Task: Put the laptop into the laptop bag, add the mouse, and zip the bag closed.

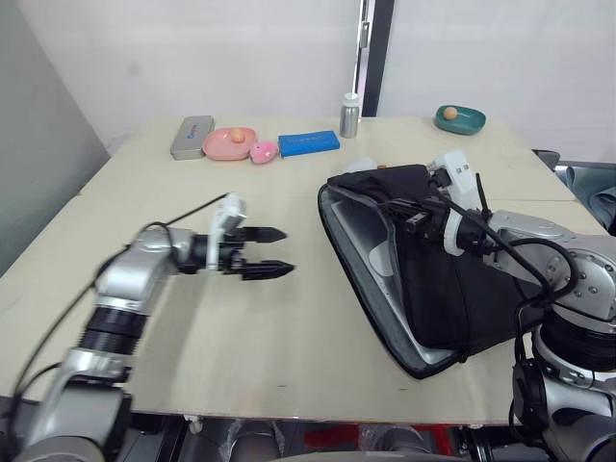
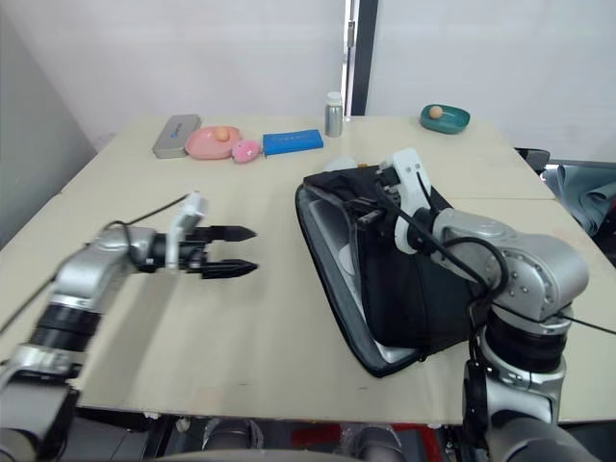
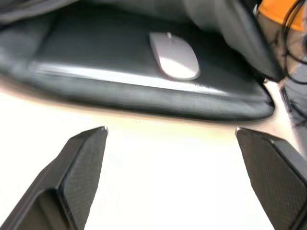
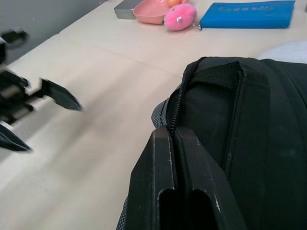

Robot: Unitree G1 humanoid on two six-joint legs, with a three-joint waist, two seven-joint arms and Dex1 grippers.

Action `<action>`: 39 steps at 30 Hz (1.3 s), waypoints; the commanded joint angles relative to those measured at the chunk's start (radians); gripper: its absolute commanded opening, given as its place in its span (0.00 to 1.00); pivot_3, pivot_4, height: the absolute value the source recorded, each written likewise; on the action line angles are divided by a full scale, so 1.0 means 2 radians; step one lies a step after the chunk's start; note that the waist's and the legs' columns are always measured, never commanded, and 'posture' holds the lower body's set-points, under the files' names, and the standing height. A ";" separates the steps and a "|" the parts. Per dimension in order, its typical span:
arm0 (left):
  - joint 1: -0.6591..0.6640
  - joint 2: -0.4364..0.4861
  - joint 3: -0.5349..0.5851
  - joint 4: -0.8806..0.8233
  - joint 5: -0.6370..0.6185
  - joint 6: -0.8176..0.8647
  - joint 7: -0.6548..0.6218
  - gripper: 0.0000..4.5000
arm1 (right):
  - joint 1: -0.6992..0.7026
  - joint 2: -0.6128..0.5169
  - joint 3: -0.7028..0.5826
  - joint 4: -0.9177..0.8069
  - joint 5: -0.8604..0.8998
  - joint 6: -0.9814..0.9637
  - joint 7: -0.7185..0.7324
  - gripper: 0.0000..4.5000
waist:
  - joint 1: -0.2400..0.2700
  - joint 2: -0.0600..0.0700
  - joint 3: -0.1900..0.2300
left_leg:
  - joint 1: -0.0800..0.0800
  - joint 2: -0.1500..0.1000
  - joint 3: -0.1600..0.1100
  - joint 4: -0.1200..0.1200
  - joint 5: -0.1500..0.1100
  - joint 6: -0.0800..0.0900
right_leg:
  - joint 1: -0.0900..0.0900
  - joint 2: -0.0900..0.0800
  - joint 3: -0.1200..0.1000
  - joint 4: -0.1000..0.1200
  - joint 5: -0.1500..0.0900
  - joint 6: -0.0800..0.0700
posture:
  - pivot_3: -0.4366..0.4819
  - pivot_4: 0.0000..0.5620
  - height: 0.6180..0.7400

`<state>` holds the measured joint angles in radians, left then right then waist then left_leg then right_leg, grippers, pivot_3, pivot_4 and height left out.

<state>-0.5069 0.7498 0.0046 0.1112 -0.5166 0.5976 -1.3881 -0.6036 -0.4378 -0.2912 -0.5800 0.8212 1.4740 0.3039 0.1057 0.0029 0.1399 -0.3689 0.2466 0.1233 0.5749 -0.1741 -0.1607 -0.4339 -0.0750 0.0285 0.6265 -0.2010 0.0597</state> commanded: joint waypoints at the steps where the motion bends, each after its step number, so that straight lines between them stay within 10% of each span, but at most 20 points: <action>1: -0.002 0.044 0.025 -0.008 -0.022 0.018 -0.036 0.99 | 0.008 -0.008 0.023 -0.019 0.006 -0.051 0.028 0.00 | -0.001 0.000 0.000 | 0.000 0.000 0.000 0.000 0.000 0.000 | 0.000 0.000 0.000 0.000 0.000 0.000 | 0.48 0.27 1.00; 21: 0.008 0.200 0.051 0.053 -0.097 0.049 -0.113 0.99 | 0.080 -0.155 0.217 -0.051 -0.039 -0.270 0.280 0.00 | -0.006 0.000 0.000 | 0.000 0.001 0.000 0.001 0.000 0.000 | 0.000 0.000 0.000 0.002 0.000 -0.001 | 0.48 0.27 1.00; 23: 0.010 0.206 0.045 0.063 -0.091 0.038 -0.113 1.00 | 0.089 -0.166 0.212 -0.043 -0.032 -0.270 0.294 0.14 | -0.005 0.000 0.000 | 0.000 0.001 0.000 0.001 0.000 0.000 | 0.000 0.000 0.000 0.001 0.000 -0.001 | 0.48 0.27 1.00; 29: -0.007 0.202 0.026 0.088 -0.087 0.024 -0.113 1.00 | 0.150 -0.217 0.139 -0.051 0.001 -0.267 0.315 0.57 | -0.001 0.000 0.000 | 0.000 0.000 0.000 0.001 0.000 0.000 | 0.000 0.000 0.000 0.002 0.000 -0.001 | 0.48 0.27 1.00; 34: -0.042 0.186 -0.019 0.121 -0.081 0.009 -0.113 1.00 | 0.251 -0.235 -0.043 -0.075 0.051 -0.252 0.273 0.95 | 0.005 -0.001 0.000 | 0.000 0.000 0.000 0.002 -0.001 0.001 | 0.000 0.000 0.000 0.002 0.000 -0.001 | 0.48 0.27 1.00; 39: -0.110 0.126 -0.073 0.220 -0.020 -0.037 -0.113 1.00 | 0.419 -0.194 -0.239 -0.122 0.080 -0.238 0.243 0.99 | 0.017 -0.001 -0.001 | 0.000 0.000 0.000 0.003 -0.001 0.004 | 0.000 0.000 0.000 0.003 0.000 -0.001 | 0.48 0.27 1.00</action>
<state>-0.6990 1.0138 -0.1213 0.4997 -0.5935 0.5682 -1.5706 0.2035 -0.8389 -0.6640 -0.7709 0.9471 0.9914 0.8052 0.1394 0.0006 0.1377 -0.3696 0.2474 0.1228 0.5800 -0.1770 -0.1532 -0.4329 -0.0756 0.0287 0.6317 -0.2021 0.0579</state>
